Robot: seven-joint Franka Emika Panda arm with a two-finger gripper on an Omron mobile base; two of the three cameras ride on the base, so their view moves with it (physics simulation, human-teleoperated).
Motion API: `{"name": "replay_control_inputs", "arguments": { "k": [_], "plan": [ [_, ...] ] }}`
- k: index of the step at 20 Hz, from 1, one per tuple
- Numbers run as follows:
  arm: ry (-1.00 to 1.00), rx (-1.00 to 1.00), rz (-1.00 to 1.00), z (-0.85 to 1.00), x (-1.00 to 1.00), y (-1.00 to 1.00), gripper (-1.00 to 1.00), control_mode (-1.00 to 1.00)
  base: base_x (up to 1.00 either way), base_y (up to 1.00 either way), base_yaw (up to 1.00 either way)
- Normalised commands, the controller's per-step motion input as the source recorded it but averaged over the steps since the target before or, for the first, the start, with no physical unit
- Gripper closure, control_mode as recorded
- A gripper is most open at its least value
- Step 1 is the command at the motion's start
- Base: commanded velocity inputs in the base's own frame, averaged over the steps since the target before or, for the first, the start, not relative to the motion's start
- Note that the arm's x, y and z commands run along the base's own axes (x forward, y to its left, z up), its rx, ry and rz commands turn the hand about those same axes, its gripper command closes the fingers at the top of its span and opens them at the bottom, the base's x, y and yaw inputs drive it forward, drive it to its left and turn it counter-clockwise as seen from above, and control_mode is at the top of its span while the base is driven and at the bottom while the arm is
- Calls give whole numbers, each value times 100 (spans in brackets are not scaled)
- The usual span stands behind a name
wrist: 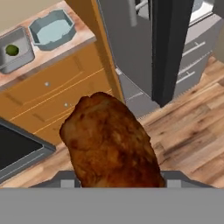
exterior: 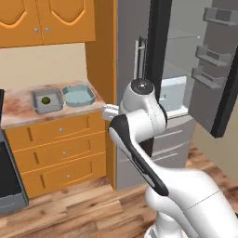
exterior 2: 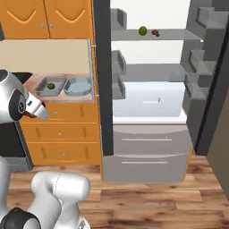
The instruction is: Place one lime and one chicken drumstick in each tupperware on the nearby counter, to pack two identical lunches.
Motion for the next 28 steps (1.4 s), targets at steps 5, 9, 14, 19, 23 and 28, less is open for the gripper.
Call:
{"name": "replay_control_inputs", "arguments": {
  "k": [5, 9, 14, 19, 23, 28],
  "plan": [
    [0, 0, 0, 0, 0, 0, 100, 100, 92, 100, 2],
    [0, 0, 0, 0, 0, 0, 100, 100, 100, 100, -4],
    [0, 0, 0, 0, 0, 0, 100, 100, 100, 88, -15],
    [0, 0, 0, 0, 0, 0, 100, 100, 100, 4, -30],
    [0, 0, 0, 0, 0, 0, 100, 100, 99, -4, -22],
    [12, -1, -2, -56, 61, -10, 100, -100, 18, 0, -3]
  ]
}}
